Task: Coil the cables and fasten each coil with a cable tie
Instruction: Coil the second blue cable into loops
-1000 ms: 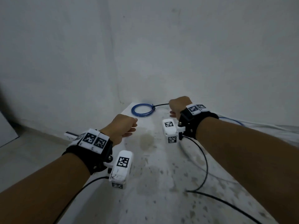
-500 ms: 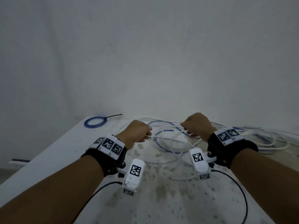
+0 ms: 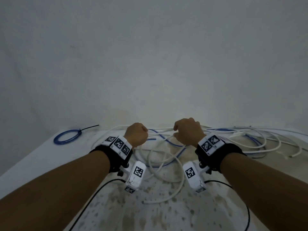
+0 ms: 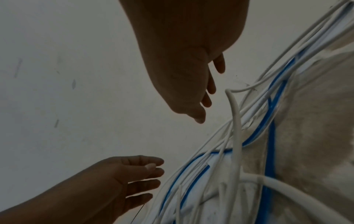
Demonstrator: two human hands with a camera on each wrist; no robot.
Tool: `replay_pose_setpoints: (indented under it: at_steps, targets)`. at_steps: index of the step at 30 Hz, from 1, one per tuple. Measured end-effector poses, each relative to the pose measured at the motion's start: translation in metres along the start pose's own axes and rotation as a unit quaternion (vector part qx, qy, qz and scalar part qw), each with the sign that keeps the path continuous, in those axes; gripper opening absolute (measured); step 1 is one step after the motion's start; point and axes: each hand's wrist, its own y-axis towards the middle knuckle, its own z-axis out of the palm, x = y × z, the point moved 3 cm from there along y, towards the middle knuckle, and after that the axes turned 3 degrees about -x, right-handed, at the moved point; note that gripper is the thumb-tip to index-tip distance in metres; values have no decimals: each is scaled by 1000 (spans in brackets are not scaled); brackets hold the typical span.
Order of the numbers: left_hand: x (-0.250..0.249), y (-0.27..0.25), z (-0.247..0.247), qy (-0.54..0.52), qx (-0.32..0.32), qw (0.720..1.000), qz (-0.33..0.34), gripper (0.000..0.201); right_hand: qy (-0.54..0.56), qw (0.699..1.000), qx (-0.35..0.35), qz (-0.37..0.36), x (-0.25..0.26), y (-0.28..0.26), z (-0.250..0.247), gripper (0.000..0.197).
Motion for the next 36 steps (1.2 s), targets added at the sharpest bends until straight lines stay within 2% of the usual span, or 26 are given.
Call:
replay_pose_setpoints:
  at_steps: [3,5,6,8,12,15,18,22,24,26,28,31,33,36]
  targets:
    - [25,32,-4,120,-16,992,-41,33,-13,999,43,-23,3,21,16,30]
    - [41,47,-5,170,18,982,-82,17,-3,998,58,-36,4,29,31,32]
    - [48,55,-3,176,35,980,-85,18,1,998,56,-37,5,31,38,32]
    - [60,70,4,183,61,977,-88,35,13,998,47,-33,4,33,50,30]
    - [70,82,3,220,71,972,-33,24,52,997,46,-35,0,34,59,28]
    - [64,78,-13,194,47,980,16,23,82,995,34,-35,-3,35,54,34]
    - [45,68,-43,142,16,985,97,18,128,991,-32,-28,3,38,38,42]
    - [14,50,-80,11,-13,985,170,14,202,976,-59,-49,34,43,18,61]
    - [0,41,-94,-6,-28,979,203,15,224,972,-56,-36,45,46,13,60]
    - [-15,31,-108,-32,-50,971,231,15,232,970,-61,-19,48,49,10,46]
    - [-24,23,-123,-99,-67,964,236,15,225,973,-60,7,44,51,9,30]
    - [-28,14,-144,-188,-81,958,203,15,188,980,-23,55,32,51,12,25]
    - [-27,7,-150,-155,-69,968,183,15,190,977,-30,94,24,49,8,23]
    - [-23,-5,-140,-17,-18,988,153,11,236,957,-104,130,15,48,-13,22]
